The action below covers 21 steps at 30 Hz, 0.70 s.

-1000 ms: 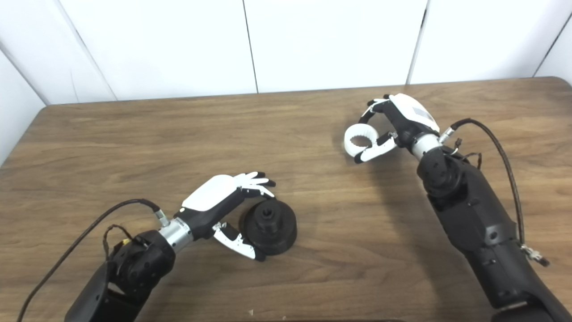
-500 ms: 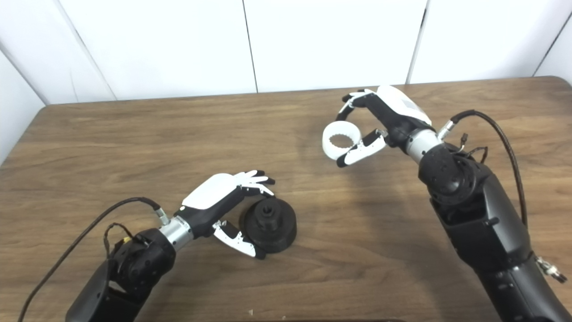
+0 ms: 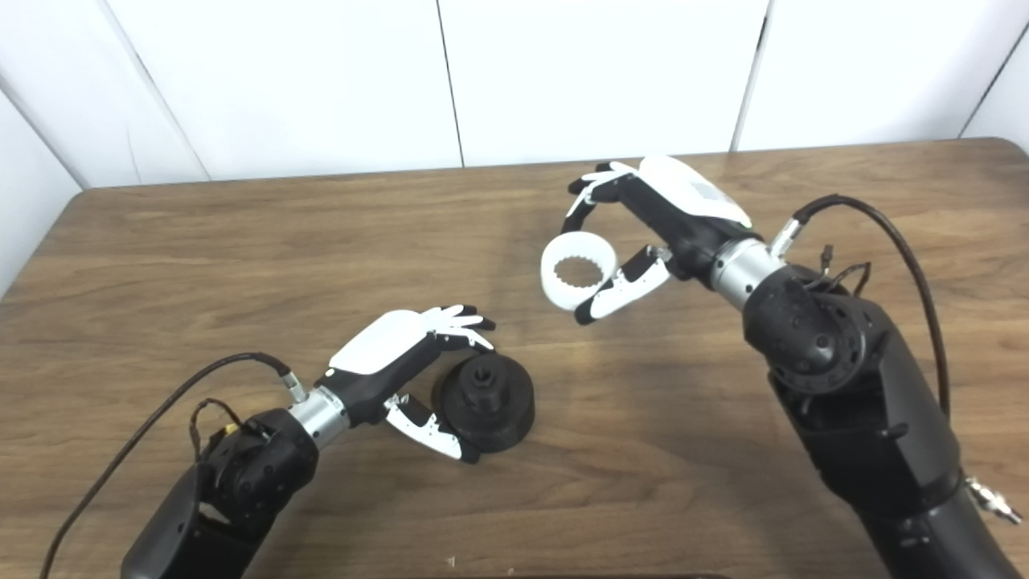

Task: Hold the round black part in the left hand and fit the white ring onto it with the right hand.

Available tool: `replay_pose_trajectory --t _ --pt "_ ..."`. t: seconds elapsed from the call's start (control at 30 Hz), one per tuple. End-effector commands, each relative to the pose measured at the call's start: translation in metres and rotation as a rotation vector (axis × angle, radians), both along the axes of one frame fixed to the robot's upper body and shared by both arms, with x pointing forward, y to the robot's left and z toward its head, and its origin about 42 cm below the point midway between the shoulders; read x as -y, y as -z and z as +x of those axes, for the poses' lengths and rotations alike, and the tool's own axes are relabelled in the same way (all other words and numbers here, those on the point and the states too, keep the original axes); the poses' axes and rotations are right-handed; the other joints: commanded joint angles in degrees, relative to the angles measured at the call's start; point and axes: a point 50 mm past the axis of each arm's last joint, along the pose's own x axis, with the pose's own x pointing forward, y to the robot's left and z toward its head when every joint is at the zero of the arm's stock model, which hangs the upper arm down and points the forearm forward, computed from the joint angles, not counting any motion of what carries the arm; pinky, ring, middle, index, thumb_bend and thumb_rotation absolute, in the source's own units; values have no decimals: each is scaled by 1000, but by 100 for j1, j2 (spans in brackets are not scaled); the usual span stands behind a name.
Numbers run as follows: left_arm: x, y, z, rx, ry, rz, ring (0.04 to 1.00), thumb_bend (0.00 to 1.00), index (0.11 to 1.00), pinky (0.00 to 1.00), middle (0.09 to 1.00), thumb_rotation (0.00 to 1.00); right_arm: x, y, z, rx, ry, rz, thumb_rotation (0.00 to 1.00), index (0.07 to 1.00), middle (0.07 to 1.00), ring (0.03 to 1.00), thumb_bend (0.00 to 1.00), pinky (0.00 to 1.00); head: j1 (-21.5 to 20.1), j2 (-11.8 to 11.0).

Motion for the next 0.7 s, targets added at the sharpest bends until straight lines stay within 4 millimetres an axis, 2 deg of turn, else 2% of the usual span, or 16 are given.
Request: replay_pose_trajectory --t 0.0,0.27,0.67 --pt "-2 -11 9 54 -3 16 972 801 615 968 907 310 -12 -18 -6 67 -35 7 143 486 852 962 525 903 7 6" --pt "-1 -11 9 60 0 18 968 800 614 962 905 329 -32 -13 -13 39 -78 21 145 485 855 978 525 991 31 27" --pt "0 -15 9 60 2 22 973 794 617 969 909 325 -50 3 -21 -16 -108 39 147 486 863 983 525 1000 70 67"
